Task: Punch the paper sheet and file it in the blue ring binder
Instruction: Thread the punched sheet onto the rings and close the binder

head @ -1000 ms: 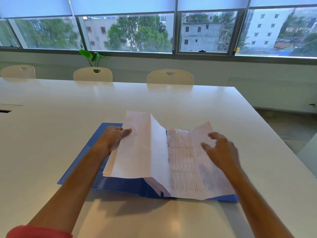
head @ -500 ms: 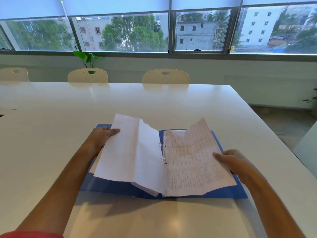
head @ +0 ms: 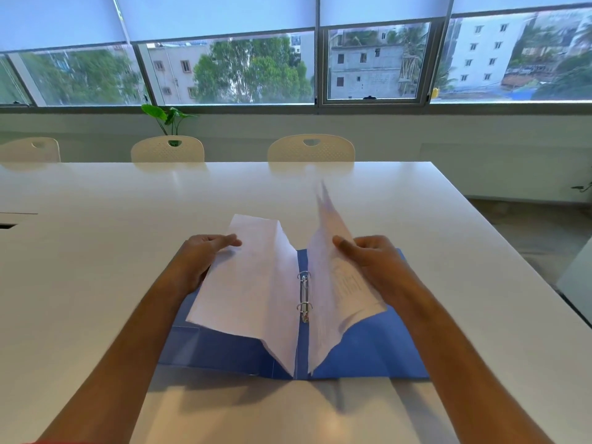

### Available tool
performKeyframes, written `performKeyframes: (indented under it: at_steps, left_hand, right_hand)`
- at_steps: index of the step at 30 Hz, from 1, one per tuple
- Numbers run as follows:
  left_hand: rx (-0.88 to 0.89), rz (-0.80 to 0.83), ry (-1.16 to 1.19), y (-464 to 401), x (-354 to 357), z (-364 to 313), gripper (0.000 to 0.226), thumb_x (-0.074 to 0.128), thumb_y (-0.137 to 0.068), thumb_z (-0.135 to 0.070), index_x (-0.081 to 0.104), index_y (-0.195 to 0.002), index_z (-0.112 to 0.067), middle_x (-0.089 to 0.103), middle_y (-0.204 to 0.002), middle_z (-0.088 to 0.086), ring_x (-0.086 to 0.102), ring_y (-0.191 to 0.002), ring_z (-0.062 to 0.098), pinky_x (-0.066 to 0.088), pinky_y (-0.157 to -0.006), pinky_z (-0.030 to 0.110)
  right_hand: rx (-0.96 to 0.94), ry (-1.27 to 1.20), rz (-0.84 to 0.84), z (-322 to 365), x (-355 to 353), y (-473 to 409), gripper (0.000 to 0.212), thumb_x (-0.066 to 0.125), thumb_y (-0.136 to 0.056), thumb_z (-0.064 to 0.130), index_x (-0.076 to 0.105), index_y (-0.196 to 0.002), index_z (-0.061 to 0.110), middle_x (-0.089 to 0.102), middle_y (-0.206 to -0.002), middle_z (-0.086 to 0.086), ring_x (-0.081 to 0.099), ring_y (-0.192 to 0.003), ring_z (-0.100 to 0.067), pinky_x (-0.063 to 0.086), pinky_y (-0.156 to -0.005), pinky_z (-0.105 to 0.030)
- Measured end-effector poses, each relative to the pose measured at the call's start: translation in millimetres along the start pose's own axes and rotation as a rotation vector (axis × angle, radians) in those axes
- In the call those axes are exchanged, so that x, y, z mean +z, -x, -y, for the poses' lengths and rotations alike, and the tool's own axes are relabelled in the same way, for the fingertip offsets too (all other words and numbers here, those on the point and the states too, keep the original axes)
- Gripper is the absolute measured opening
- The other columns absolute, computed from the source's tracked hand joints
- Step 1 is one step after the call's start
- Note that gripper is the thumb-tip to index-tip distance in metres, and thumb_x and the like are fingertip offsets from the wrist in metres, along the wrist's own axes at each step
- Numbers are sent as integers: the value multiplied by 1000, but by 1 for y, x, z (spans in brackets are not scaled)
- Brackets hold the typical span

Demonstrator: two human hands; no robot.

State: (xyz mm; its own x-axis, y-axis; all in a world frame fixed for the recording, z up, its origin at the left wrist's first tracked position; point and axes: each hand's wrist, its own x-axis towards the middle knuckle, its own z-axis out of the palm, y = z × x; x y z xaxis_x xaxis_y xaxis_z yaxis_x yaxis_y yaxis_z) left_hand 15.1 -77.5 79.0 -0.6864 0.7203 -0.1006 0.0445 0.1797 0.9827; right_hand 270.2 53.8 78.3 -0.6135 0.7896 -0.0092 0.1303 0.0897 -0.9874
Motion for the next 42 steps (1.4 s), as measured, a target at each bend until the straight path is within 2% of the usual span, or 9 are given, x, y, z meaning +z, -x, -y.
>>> performKeyframes:
  at_steps: [3,6,14,19,21,30,33,37,42]
  left_hand:
    - [-47,41,8,4,11,-9,32,61,-91,-26,70,-98,4,67,-96,11,63,-76,20,55,-58,25]
    - [-51,53,15,7,21,-15,37,61,-91,-29,70,-96,6,67,-94,13,63,-82,25,53,-68,30]
    - [-96,84,-83,16,37,-23,30,71,-82,-33,68,-80,-3,69,-83,18,67,-68,32,52,-52,29]
    - [-110,2,-122,13,36,-18,13,65,-83,-14,59,-76,-4,60,-82,16,58,-69,27,47,-57,28]
    - [-127,-40,-101,8,32,-13,11,64,-80,-7,60,-73,0,57,-80,17,55,-68,26,46,-62,29]
    - [-201,-95,-97,-6,-8,15,16,67,-64,-13,62,-64,3,57,-77,20,54,-69,32,48,-67,40]
    - [-212,-91,-67,2,-20,16,5,56,-78,-4,54,-73,-2,47,-66,15,44,-52,25,38,-50,27]
    - [-248,-103,-80,5,-33,21,9,58,-67,-10,50,-66,-6,44,-69,13,43,-66,27,37,-62,36]
    - [-234,-95,-79,3,-31,23,36,47,-73,6,34,-45,-14,32,-50,3,32,-47,23,33,-49,24]
  right_hand:
    - [-49,-31,37,5,27,-7,41,70,-82,42,54,-64,8,48,-61,-12,48,-57,-22,35,-59,-35]
    - [-73,-38,87,8,51,-11,46,69,-83,41,61,-69,-2,54,-65,-15,53,-60,-24,38,-59,-34]
    - [-110,-18,148,1,90,-10,54,67,-79,52,72,-77,-1,72,-73,-14,65,-58,-17,47,-58,-24]
    - [-92,-21,105,-2,95,-8,53,60,-85,54,50,-50,16,50,-50,-2,46,-42,-13,35,-46,-21]
    - [-92,-33,79,-2,91,-9,56,59,-87,54,41,-51,14,38,-51,-5,36,-44,-15,28,-47,-24]
    - [10,-237,-68,-26,15,3,31,67,-85,23,67,-79,-8,64,-70,-10,63,-65,-23,50,-63,-35]
    - [86,-304,-195,-43,-19,8,17,64,-84,14,72,-72,4,70,-70,-13,66,-64,-30,54,-66,-42]
    - [177,-304,-304,-58,-49,13,12,61,-84,11,70,-80,3,67,-74,-17,65,-64,-32,52,-67,-43]
    - [179,-290,-293,-56,-51,11,16,61,-83,15,67,-84,0,63,-79,-18,61,-70,-34,48,-65,-42]
